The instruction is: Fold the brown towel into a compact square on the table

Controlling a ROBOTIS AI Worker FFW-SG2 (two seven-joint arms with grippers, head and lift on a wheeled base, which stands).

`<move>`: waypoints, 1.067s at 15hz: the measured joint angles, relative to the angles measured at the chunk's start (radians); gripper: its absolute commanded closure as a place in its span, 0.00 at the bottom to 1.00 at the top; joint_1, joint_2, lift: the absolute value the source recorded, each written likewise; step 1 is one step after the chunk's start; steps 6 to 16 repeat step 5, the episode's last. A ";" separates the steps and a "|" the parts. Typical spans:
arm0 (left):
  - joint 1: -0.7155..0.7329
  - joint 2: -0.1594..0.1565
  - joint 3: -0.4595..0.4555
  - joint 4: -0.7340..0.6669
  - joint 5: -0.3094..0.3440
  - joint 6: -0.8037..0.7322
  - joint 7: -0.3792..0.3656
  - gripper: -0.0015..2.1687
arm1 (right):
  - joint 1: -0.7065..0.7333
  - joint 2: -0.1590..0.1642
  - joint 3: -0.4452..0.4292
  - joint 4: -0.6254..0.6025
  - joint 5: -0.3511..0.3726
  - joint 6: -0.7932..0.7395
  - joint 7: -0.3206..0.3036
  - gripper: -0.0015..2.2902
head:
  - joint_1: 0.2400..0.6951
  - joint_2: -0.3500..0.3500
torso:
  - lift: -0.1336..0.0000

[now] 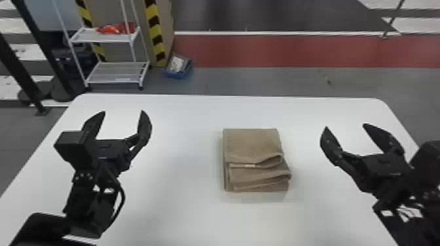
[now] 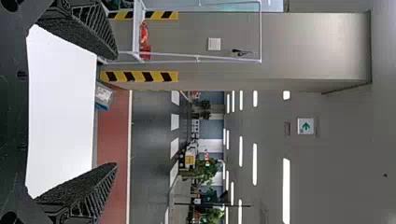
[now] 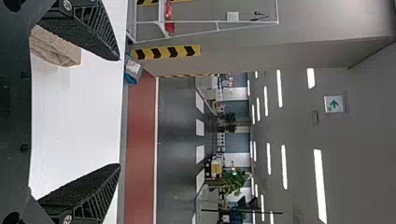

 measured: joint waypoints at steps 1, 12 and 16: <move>0.002 0.000 -0.001 -0.001 0.000 0.000 -0.001 0.04 | 0.001 -0.001 -0.004 -0.004 0.002 0.002 0.001 0.03 | 1.00 0.53 | 0.07; 0.011 0.000 0.000 -0.019 0.003 0.001 -0.005 0.04 | 0.008 -0.002 -0.016 -0.019 0.003 0.005 0.003 0.04 | 1.00 0.51 | 0.07; 0.011 0.000 0.000 -0.019 0.003 0.001 -0.005 0.04 | 0.008 -0.002 -0.016 -0.019 0.003 0.005 0.003 0.04 | 1.00 0.51 | 0.07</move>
